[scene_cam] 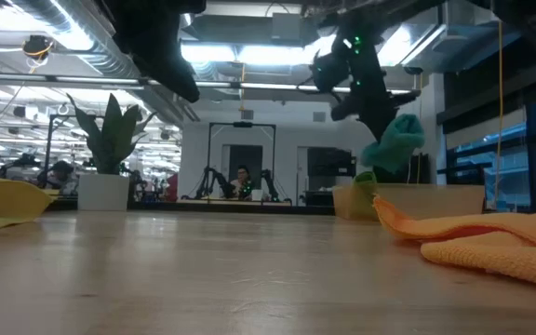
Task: Roll microfiber towels into tight, uniform cylinder then place into a basket
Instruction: Put the blue towel into the bin
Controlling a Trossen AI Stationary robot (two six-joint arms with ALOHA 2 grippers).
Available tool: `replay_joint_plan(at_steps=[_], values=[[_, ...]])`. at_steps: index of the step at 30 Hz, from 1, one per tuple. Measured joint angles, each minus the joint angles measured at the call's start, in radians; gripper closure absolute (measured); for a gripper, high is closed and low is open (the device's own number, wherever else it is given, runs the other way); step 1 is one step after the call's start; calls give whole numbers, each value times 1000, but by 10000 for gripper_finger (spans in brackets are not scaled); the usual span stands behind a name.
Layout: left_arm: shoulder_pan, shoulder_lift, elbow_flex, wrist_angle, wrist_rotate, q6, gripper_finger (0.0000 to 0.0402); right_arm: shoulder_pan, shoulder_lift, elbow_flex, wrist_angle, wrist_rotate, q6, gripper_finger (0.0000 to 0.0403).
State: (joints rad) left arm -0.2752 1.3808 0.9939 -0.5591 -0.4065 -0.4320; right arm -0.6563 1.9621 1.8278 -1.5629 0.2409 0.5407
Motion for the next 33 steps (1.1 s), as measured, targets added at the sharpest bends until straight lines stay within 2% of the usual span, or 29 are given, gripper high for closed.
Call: replay_joint_plan(at_steps=[6,13,19,33], values=[[0,0,0,0,0,0,330,-76,0,0,51,0,-24,389],[0,0,0,0,-14,0,330,-83,0,-7,114,-12,-21,389],[0,0,0,0,-136,-1,330,-98,0,-125,209,-86,-17,389],[0,0,0,1,-142,-2,330,-173,1,-326,407,-123,-22,389]])
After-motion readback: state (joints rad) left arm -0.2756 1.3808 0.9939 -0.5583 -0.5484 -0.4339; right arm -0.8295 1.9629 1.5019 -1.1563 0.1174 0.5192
